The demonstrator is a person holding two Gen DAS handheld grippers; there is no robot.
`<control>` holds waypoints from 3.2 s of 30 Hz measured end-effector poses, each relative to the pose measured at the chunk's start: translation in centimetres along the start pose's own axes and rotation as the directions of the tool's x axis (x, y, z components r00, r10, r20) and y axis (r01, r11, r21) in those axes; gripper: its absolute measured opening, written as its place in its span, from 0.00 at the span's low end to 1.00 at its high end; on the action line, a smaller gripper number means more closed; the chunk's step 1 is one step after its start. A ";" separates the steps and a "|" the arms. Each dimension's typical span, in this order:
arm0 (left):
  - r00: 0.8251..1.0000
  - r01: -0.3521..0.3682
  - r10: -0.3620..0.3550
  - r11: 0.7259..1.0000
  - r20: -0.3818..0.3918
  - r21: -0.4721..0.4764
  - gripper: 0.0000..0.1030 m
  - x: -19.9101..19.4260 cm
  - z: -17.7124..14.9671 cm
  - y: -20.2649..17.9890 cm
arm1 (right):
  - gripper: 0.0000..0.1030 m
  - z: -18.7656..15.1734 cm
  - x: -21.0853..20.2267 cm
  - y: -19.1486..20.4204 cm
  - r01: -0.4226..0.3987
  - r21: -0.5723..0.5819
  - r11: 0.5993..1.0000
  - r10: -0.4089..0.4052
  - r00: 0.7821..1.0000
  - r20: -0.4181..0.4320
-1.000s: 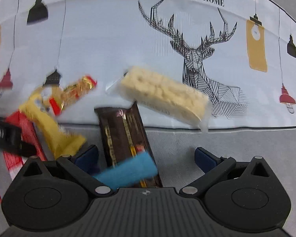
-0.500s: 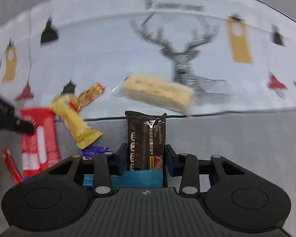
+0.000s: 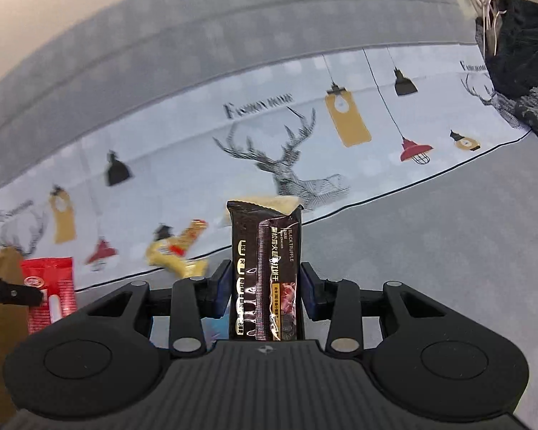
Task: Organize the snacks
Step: 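Carry the chocolate bar with the right tool while the left tool carries the red packet into the box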
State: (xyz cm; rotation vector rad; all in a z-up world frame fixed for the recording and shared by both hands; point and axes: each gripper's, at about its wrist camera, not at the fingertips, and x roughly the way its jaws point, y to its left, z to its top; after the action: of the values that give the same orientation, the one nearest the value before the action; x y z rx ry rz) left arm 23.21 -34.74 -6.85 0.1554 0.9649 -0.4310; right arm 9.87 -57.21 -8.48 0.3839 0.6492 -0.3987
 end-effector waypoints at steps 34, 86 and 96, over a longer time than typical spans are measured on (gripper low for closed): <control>0.973 -0.069 0.098 0.988 0.211 -0.141 0.07 -29.0 -16.0 16.6 | 0.40 -12.2 -24.5 24.2 -0.329 -0.284 0.901 0.301 0.944 -0.138; 0.975 -0.074 0.112 0.978 0.192 -0.194 0.07 -23.4 -12.4 25.8 | 0.40 -10.4 -17.3 33.6 -0.328 -0.381 0.865 0.293 0.945 -0.148; 0.983 -0.077 0.110 0.973 0.144 -0.217 0.07 -19.5 -10.8 27.4 | 0.40 -10.4 -13.0 35.7 -0.339 -0.381 0.860 0.286 0.939 -0.189</control>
State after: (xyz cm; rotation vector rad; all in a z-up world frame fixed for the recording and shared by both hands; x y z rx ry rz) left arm 16.96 -0.98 1.36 -0.0253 0.8398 -0.2477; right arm 11.94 -18.82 0.05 0.1083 0.7601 0.0803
